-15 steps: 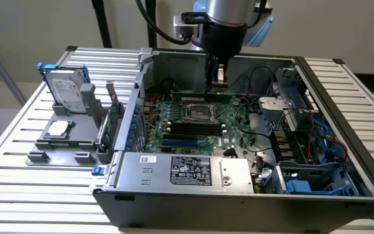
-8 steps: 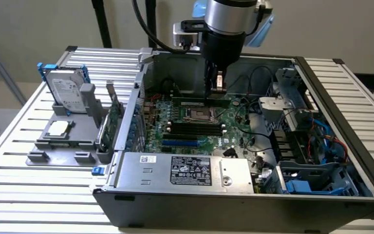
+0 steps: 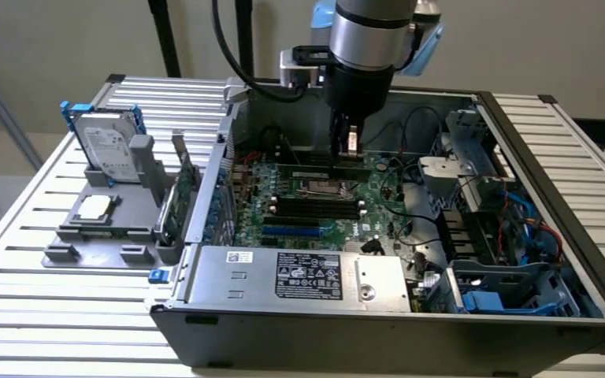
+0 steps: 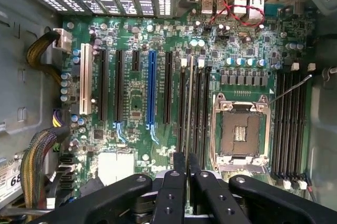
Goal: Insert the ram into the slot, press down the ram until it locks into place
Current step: 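Insert the ram into the slot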
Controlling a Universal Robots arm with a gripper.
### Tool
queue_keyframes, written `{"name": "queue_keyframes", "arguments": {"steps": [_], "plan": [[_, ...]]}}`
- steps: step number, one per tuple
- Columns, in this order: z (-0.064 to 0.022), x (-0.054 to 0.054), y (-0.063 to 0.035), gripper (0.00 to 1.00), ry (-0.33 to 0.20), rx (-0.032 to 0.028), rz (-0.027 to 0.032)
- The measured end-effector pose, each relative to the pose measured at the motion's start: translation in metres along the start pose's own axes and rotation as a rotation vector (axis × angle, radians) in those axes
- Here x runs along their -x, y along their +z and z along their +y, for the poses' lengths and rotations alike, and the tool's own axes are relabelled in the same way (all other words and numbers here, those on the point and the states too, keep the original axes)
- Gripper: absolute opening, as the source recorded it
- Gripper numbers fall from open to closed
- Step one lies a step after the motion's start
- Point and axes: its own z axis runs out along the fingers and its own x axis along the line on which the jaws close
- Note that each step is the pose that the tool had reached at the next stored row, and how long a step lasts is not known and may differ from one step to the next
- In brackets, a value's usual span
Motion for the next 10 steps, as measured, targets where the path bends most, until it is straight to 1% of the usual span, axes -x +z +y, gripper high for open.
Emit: {"name": "queue_keyframes", "arguments": {"steps": [10], "plan": [[-0.0007,-0.001,0.0181,0.13,0.008,-0.0001,-0.0003]]}}
